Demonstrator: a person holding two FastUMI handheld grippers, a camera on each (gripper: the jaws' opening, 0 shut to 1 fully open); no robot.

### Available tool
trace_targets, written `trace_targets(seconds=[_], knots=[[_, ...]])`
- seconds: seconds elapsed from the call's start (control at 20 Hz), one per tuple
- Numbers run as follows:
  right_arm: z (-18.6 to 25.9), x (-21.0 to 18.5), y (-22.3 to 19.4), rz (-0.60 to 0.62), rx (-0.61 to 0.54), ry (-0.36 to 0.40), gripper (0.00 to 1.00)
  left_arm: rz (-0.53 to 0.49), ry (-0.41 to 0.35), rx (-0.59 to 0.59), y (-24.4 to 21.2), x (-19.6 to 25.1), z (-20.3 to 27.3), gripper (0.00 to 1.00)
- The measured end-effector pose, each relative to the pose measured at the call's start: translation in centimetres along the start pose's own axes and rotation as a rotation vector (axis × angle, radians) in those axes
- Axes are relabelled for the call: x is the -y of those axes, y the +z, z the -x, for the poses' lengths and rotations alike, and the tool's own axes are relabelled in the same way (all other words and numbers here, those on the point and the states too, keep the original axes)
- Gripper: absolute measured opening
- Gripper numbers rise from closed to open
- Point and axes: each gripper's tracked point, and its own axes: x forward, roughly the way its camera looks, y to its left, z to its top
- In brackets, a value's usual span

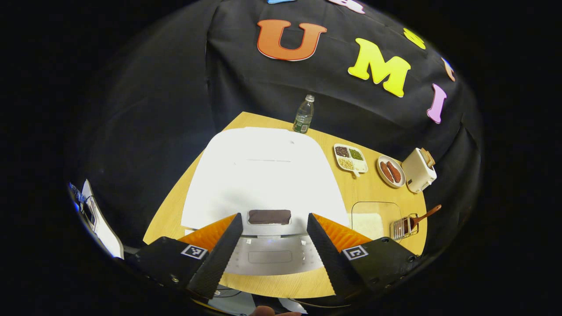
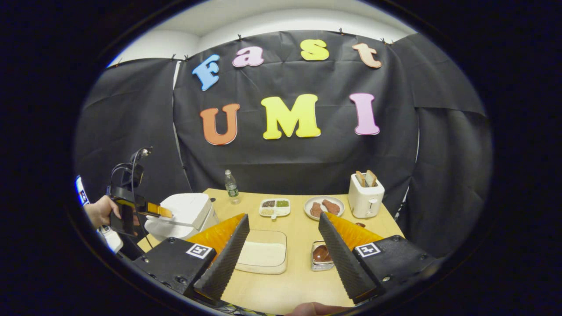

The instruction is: Close the left gripper, press the button to open the rice cooker; take a wooden spoon from the chopstick holder with the right hand, scoop a spoonful of rice and pour it into the rice cooker, then put the wooden spoon back into the chopstick holder.

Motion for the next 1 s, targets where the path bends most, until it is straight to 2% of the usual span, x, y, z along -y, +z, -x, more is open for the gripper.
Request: trace_targets(seconds=[0.35, 0.65, 0.85, 1.0], knots=[[-0.9, -0.6, 0.2, -0.007, 0.005, 0.039, 1.0, -0.018, 0.031, 0.004, -0.9, -0.6, -0.4, 0.95], [-1.7, 0.3, 0.1, 0.024, 0.016, 0.057, 1.0, -0.096, 0.067, 0.006, -1.4, -0.8, -0.9, 0.97], [-2.5, -0.4, -0.6, 0.023, 0.004, 0.123, 1.0, -0.117, 0.085, 0.011, -1.6, -0.6, -1.2, 0.98], [-3.3, -0.3, -0.8, 0.021, -0.01, 0.176, 1.0, -0.131, 0.066, 0.02, -1.4, -0.6, -1.2, 0.98]])
